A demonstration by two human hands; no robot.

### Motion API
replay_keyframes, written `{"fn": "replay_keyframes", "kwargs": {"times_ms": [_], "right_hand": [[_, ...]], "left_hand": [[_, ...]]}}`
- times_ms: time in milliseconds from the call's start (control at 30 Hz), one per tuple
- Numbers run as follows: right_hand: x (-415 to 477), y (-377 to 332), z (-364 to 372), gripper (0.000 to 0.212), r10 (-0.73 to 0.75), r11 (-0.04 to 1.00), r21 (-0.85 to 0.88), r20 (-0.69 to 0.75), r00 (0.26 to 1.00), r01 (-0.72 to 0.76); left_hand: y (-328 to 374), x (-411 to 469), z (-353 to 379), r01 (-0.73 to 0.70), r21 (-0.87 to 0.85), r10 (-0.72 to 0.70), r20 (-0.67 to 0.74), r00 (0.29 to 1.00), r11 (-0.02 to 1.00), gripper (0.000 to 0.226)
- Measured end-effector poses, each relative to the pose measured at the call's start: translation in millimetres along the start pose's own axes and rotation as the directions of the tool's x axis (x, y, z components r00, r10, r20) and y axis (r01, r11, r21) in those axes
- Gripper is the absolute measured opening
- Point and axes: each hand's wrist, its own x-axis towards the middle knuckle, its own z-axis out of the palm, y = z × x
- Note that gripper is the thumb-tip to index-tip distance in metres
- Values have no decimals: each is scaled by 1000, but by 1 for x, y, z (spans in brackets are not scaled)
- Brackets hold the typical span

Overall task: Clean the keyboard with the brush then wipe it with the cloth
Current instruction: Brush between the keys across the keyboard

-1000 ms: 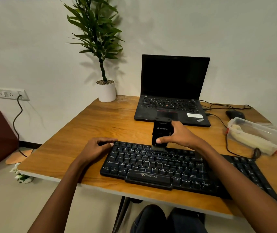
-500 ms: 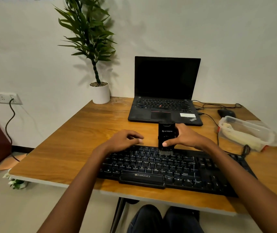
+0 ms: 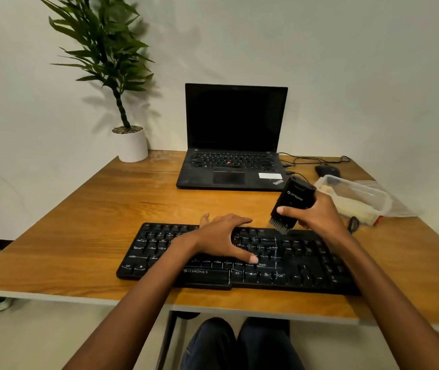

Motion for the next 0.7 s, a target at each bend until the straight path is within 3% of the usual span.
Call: {"fn": "replay_keyframes", "kwargs": {"times_ms": [133, 333, 500, 700], "right_hand": [[0, -5, 2, 41, -15, 996, -80, 207, 978, 32], [7, -17, -7, 52, 60, 939, -319, 511, 857, 125], [20, -26, -15, 57, 100, 879, -438, 552, 828, 186], [13, -13, -3, 52, 65, 947, -301, 517, 854, 110]], "left_hand": [[10, -5, 0, 1, 172, -20, 111, 994, 985, 118], [14, -8, -1, 23, 266, -61, 136, 989, 964, 128], [14, -10, -1, 13, 283, -48, 119, 992, 959, 130], [16, -12, -1, 13, 276, -45, 108, 993, 961, 128]]}}
